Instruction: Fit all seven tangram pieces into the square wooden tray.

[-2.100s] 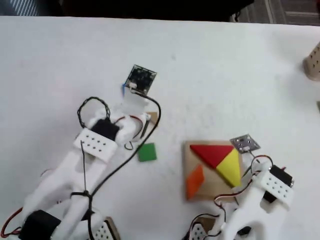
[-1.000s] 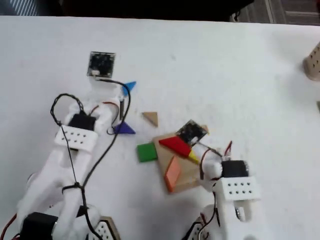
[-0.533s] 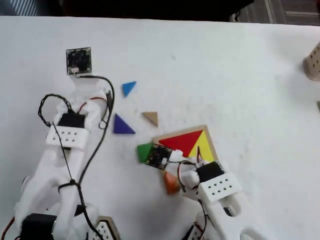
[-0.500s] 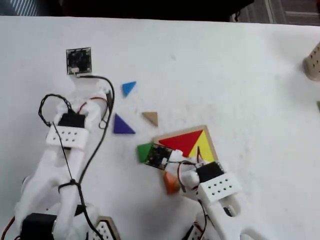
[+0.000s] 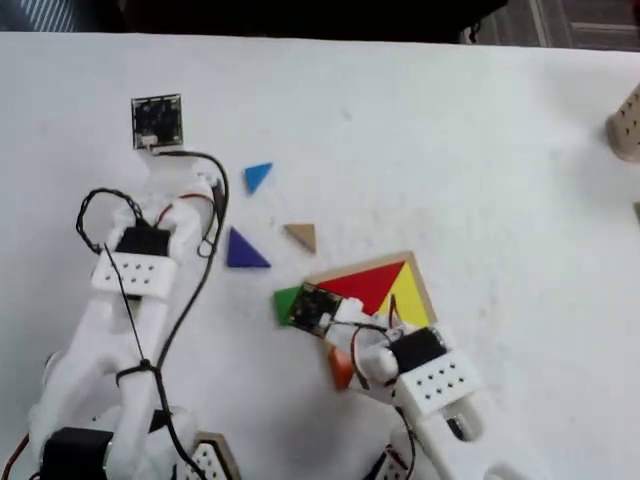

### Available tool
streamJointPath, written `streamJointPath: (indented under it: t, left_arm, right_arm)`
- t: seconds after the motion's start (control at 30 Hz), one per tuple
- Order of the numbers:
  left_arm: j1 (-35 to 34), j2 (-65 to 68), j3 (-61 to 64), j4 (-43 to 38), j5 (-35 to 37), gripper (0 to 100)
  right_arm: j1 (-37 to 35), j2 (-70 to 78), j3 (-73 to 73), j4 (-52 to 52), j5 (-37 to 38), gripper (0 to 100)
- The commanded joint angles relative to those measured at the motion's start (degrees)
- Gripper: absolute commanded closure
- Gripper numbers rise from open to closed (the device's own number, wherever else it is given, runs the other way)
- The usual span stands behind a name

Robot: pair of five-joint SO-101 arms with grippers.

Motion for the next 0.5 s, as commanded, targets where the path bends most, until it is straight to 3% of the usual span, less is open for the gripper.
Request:
streamJointPath:
  t: [0.0,0.2,0.47]
  left_arm:
    - [-0.3,-2.1,-0.4,-1.6,0.4,98]
    - [-0.3,-2.1,-0.4,-1.7,0.3,98]
    - [-0.6,-2.1,-0.5,-1.7,0.3,98]
  right_arm:
    - [-1.7,-9.3,0.8,1.7,1.1,98.1]
    - [-9.5,-18.9,3.7,5.1,1.6,98.1]
    - [-20.8,-8.5,4.1,1.4,1.4,98.1]
